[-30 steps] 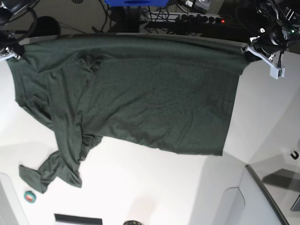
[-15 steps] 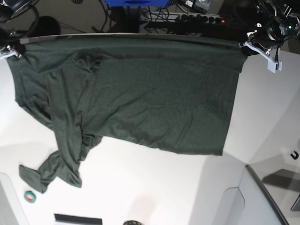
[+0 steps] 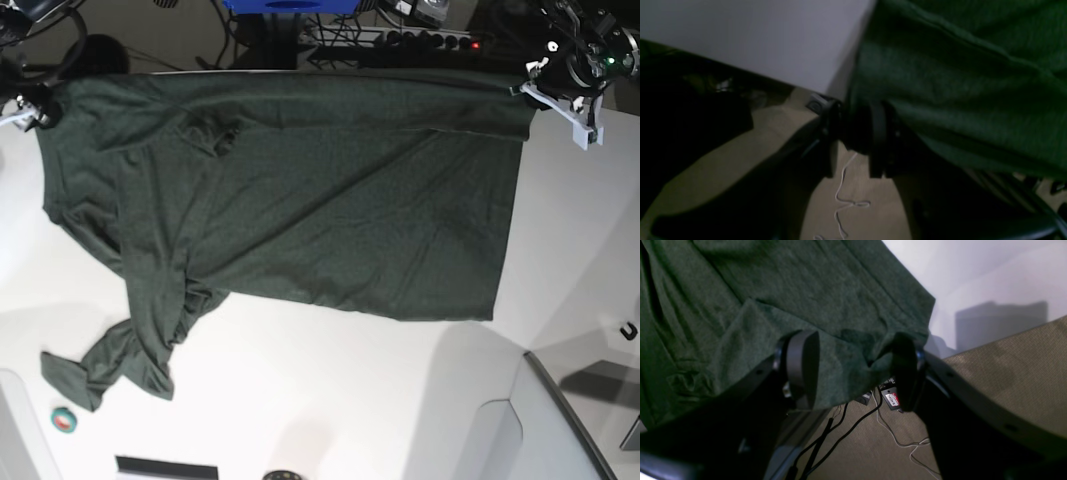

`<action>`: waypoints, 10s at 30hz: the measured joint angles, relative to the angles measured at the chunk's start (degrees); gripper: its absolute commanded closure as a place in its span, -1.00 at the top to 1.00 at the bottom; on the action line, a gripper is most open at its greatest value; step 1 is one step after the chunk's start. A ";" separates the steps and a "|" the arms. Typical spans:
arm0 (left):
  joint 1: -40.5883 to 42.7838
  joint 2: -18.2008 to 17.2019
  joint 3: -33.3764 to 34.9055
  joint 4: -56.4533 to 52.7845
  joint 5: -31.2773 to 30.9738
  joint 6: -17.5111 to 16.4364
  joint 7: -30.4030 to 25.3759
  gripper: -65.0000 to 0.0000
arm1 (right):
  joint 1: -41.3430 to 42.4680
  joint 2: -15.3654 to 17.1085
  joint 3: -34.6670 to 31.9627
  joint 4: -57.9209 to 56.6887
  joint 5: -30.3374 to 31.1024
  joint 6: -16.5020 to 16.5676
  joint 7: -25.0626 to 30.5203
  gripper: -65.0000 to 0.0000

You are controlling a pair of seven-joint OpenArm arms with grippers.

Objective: Layout the t-shirt on the table in an organized manner, then fold the t-shirt properly

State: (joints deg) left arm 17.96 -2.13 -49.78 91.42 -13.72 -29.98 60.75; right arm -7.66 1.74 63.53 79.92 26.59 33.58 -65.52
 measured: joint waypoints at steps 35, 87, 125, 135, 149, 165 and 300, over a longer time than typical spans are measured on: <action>-20.87 -4.44 18.51 -16.37 0.33 0.61 -12.37 -1.00 | 5.03 10.88 -36.79 -5.09 -0.17 0.00 21.24 -0.96; -12.07 -10.19 10.10 -14.62 -10.40 10.58 -21.68 -1.00 | 37.46 14.12 -52.41 -49.42 -14.91 -9.11 43.63 -0.11; -5.42 -10.71 2.19 -14.71 -11.85 7.02 -21.53 -1.00 | 22.03 10.60 -55.41 -21.75 -14.86 -9.18 36.26 -0.94; -6.08 -10.86 4.76 -14.71 -11.72 6.99 -21.46 -1.00 | 16.96 6.75 -52.13 -10.82 -13.92 -8.79 31.39 -0.67; -5.57 -10.82 4.20 -15.63 -11.63 7.04 -21.49 -1.00 | 41.24 12.07 -46.97 -57.37 -14.80 -9.31 46.80 -0.04; -5.55 -10.75 4.24 -15.63 -11.67 7.02 -21.70 -1.00 | 41.24 11.54 -46.97 -62.20 -14.86 -9.38 50.97 -0.56; -4.11 -12.31 -0.07 -19.45 -11.43 -1.55 -21.94 -1.00 | 21.55 11.21 -58.55 -31.56 1.55 -14.14 36.85 -0.25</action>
State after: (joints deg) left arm 13.85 -14.44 -49.84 71.96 -25.15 -31.53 38.81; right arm 13.89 12.95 4.97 48.36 28.14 19.44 -28.67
